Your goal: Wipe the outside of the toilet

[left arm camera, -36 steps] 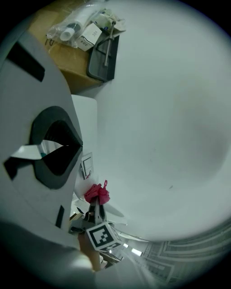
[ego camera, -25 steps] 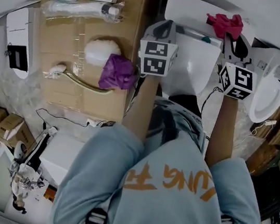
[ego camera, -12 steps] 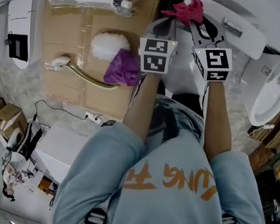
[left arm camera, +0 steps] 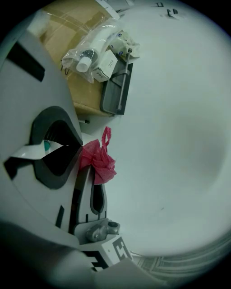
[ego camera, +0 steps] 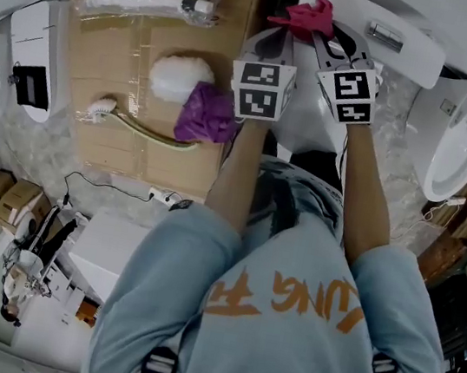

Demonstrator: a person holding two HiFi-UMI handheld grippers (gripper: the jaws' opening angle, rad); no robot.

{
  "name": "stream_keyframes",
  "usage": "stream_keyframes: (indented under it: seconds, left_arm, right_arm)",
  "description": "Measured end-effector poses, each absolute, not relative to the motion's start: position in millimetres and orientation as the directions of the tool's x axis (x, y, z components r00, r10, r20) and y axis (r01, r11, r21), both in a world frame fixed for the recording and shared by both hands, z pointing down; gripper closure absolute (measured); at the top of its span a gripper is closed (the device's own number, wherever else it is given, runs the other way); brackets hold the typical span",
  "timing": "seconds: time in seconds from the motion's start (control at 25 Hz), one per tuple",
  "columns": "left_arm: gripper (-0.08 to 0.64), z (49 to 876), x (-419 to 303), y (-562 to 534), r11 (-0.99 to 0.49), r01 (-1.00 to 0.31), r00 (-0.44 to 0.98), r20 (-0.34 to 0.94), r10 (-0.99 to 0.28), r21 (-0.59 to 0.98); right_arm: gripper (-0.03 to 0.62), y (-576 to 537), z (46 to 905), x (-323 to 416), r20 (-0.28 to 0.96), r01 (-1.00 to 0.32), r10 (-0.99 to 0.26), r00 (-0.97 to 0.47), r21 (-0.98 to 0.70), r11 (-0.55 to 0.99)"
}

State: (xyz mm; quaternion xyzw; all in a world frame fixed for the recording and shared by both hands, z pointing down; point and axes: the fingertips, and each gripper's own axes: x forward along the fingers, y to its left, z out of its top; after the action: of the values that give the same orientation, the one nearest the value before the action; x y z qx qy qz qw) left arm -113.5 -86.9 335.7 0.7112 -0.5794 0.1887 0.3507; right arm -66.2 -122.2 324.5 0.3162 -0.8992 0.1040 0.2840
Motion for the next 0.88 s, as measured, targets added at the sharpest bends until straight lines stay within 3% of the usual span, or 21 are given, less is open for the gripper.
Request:
stream_keyframes:
  seconds: [0.88]
  left_arm:
    - [0.534, 330.2, -63.0, -87.9, -0.149, -0.955, 0.290, 0.688, -0.665, 0.257]
  right_arm:
    - [0.499, -119.2, 336.6, 8.9, 0.610, -0.713, -0.556, -0.565, -0.021, 0.701]
